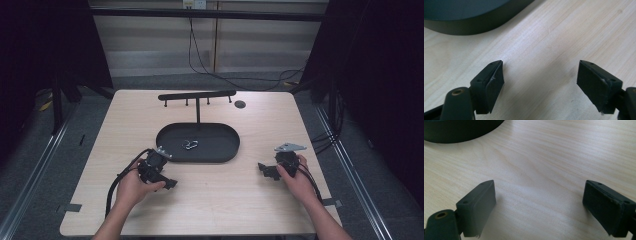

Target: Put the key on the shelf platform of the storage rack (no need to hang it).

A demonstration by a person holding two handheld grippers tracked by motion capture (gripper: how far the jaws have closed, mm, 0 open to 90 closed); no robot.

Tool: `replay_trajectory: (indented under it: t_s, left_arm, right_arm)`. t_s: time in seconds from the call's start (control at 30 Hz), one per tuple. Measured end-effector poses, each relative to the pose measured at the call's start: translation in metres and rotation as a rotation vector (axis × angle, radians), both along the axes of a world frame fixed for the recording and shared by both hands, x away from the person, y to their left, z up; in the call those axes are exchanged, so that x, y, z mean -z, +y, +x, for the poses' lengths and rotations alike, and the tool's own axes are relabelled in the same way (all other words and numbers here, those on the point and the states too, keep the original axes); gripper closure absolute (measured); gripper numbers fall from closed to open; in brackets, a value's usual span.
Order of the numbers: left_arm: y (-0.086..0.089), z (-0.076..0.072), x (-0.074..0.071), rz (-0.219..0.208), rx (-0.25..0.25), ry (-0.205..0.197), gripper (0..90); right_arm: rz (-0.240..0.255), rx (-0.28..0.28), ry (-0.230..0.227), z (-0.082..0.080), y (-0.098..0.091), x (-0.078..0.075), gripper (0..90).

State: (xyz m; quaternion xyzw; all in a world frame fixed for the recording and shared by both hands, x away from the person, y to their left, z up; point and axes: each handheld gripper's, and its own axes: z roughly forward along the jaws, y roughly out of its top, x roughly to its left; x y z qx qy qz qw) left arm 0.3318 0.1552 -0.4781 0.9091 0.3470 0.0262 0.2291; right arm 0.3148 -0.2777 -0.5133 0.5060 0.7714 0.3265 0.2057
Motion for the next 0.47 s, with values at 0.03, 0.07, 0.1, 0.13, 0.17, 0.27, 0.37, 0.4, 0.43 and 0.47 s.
replay_trajectory:
  t_s: [0.03,0.07,0.1,0.13,0.17,0.27,0.37,0.4,0.43,0.47]
  left_arm:
    - [0.0,-0.001,0.001,0.001,0.002,-0.002,21.2]
    - [-0.001,-0.003,0.003,0.006,0.016,-0.025,19.8]
    - [-0.001,-0.003,0.003,0.006,0.016,-0.025,19.7]
    - [-0.002,-0.004,0.004,0.02,0.036,-0.047,19.7]
    - [-0.003,-0.006,0.006,0.02,0.044,-0.063,19.4]
    - [-0.003,-0.01,0.009,0.009,0.055,-0.098,15.1]
    - [-0.002,-0.011,0.009,-0.001,0.059,-0.104,15.4]
    - [-0.001,-0.011,0.01,-0.007,0.055,-0.108,15.5]
    - [-0.001,-0.011,0.01,-0.009,0.054,-0.106,15.5]
    - [-0.001,-0.011,0.01,-0.009,0.055,-0.109,15.5]
  right_arm:
    - [0.0,0.0,0.0,0.0,0.0,0.0,10.9]
    - [0.0,0.001,0.0,0.0,0.0,0.0,10.9]
    - [0.0,0.001,0.0,0.0,0.0,0.0,10.9]
    - [0.0,0.0,0.0,0.0,0.0,0.0,10.9]
    - [0.0,0.0,0.0,0.0,0.0,0.0,10.9]
    - [0.0,0.0,0.0,0.0,0.0,0.0,10.9]
    - [0.001,0.002,0.002,0.0,0.0,0.0,10.9]
    - [0.001,0.002,0.002,0.0,0.0,0.0,11.0]
    - [0.001,0.002,0.002,0.0,0.0,0.0,11.0]
    - [0.002,0.003,0.003,0.0,0.0,0.0,10.9]
